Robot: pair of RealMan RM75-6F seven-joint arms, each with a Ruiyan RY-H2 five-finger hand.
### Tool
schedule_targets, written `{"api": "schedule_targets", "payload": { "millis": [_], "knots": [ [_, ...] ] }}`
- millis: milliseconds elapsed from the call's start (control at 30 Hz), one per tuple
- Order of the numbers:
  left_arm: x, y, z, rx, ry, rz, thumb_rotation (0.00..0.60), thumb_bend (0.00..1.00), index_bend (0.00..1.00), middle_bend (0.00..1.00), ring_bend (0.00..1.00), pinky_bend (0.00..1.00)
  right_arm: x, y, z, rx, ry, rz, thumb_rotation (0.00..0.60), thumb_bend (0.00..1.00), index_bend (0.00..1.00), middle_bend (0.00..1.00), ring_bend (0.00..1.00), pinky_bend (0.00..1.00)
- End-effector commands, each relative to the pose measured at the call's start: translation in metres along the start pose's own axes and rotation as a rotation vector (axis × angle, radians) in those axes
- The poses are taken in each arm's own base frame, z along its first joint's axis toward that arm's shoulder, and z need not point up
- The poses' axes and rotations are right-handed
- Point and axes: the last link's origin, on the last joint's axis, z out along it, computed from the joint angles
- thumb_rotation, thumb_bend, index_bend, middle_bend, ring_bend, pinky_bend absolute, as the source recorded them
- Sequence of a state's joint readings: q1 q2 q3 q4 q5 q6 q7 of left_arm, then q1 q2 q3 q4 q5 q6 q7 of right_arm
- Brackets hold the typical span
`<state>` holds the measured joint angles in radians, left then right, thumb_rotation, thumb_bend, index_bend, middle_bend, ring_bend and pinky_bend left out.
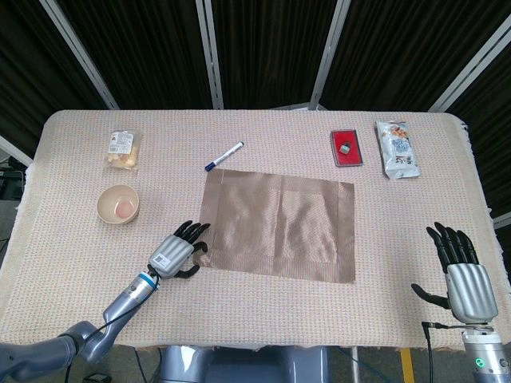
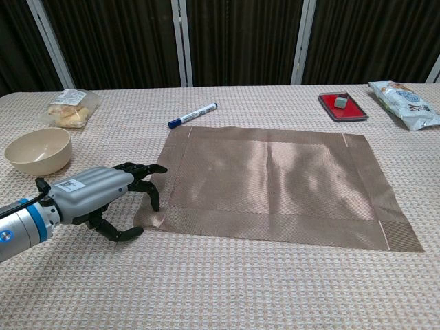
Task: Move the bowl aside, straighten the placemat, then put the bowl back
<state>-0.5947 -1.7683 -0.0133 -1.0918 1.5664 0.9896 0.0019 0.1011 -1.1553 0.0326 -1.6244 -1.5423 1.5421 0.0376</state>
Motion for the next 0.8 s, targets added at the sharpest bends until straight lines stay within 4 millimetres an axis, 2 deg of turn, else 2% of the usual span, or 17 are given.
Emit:
{"api": "schedule_targets", "payload": {
  "millis": [33,233,367,500,800],
  "knots": [
    [-0.001,0.003,0.001,-0.007,0.001,0.0,0.6,0.24,0.34,0.0,0.0,0.0,0.0,0.0,0.0,-0.001,-0.001,0.002,0.6,0.0,0.0,0.0,0.0,0.0],
    [-0.002,0.005,0.003,-0.014,0.004,-0.001,0.6,0.41,0.37,0.0,0.0,0.0,0.001,0.001,0.001,0.0,-0.001,0.006,0.6,0.0,0.0,0.0,0.0,0.0],
    [-0.001,0.006,0.004,-0.02,0.01,-0.004,0.6,0.48,0.49,0.0,0.0,0.0,0.001,0.001,0.001,0.001,-0.001,0.01,0.6,0.0,0.0,0.0,0.0,0.0],
    [0.004,0.009,0.002,-0.04,0.043,-0.011,0.6,0.5,0.64,0.0,0.0,0.0,0.002,0.002,0.001,0.0,0.001,0.015,0.6,0.0,0.0,0.0,0.0,0.0],
    [0.012,0.012,-0.017,-0.105,0.051,-0.011,0.6,0.51,0.72,0.0,0.0,0.0,0.002,0.001,0.001,0.005,0.0,0.021,0.6,0.0,0.0,0.0,0.0,0.0]
  ]
}}
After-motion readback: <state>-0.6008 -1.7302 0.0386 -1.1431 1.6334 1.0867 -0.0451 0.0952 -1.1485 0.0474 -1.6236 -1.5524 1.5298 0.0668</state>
